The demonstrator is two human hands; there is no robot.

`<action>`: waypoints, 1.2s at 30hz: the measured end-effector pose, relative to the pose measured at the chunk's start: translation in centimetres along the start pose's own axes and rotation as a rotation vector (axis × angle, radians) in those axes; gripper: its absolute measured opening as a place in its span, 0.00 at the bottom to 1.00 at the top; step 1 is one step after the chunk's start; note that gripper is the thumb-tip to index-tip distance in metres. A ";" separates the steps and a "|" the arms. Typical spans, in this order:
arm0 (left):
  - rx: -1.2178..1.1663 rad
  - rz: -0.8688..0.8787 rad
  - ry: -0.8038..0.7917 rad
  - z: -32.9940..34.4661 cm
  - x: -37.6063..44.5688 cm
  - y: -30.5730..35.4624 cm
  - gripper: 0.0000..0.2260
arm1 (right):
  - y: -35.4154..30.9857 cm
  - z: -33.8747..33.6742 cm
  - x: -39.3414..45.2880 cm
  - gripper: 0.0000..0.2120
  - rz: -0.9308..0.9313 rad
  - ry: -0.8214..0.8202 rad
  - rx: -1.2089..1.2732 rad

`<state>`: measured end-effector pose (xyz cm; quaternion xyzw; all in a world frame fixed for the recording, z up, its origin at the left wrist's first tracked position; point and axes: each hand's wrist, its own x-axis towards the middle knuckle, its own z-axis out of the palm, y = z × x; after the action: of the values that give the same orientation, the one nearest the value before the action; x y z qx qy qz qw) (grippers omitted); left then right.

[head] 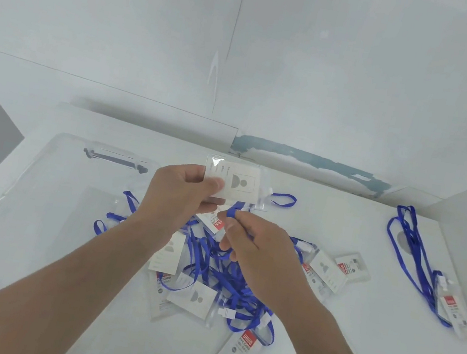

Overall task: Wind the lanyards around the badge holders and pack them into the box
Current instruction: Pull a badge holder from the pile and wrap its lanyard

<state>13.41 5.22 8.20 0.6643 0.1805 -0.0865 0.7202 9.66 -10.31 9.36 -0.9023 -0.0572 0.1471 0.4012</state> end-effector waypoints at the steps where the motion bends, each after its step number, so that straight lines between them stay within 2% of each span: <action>1: -0.010 0.004 0.002 0.0 0.0 0.1 0.06 | -0.1 -0.1 -0.1 0.13 0.005 -0.009 0.033; 4: -0.019 0.032 0.001 -0.1 -0.1 0.7 0.05 | -0.6 0.1 -0.1 0.14 0.021 -0.028 0.027; 9: 0.247 0.162 -0.023 -0.7 -0.5 0.9 0.07 | -2.6 -1.5 -0.1 0.16 -0.112 -0.002 -0.485; 12: 0.407 0.142 -0.131 -1.8 -0.7 0.8 0.07 | -3.7 -4.0 0.5 0.13 -0.143 0.028 -0.562; 16: 0.366 -0.067 -0.314 -3.2 -0.9 1.1 0.04 | -3.7 -6.8 2.0 0.06 -0.098 -0.007 -0.233; 20: 0.100 -0.175 -0.505 -4.1 -1.7 1.9 0.05 | -2.1 -6.7 3.0 0.02 -0.025 -0.015 0.183; 22: -0.039 -0.220 -0.532 -4.0 -1.9 1.8 0.07 | -1.4 -5.5 3.0 0.04 0.051 -0.002 0.426; 24: -0.200 -0.248 -0.479 -3.7 -1.7 1.5 0.09 | -0.6 -3.3 3.0 0.09 0.153 0.010 0.582; 28: -0.449 -0.252 -0.199 -3.0 -0.8 0.6 0.06 | -0.3 1.8 1.8 0.14 0.139 0.020 0.301; 30: -0.350 -0.208 -0.047 -3.1 -0.4 0.1 0.05 | -0.5 3.4 1.1 0.15 0.095 -0.035 0.211; 32: -0.105 -0.134 0.065 -3.4 -0.2 -0.4 0.03 | -0.9 3.8 0.5 0.16 0.036 -0.083 -0.041; 34: 0.142 -0.048 0.103 -3.9 -0.3 -0.5 0.03 | -1.4 3.0 0.4 0.17 -0.032 -0.085 -0.298; 36: 0.285 -0.001 0.069 -4.5 -0.6 -0.4 0.05 | -2.3 1.3 0.7 0.16 -0.090 -0.061 -0.418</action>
<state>12.10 9.53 7.77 0.7621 0.1913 -0.0890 0.6121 9.99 -7.66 10.09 -0.9575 -0.1389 0.1412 0.2095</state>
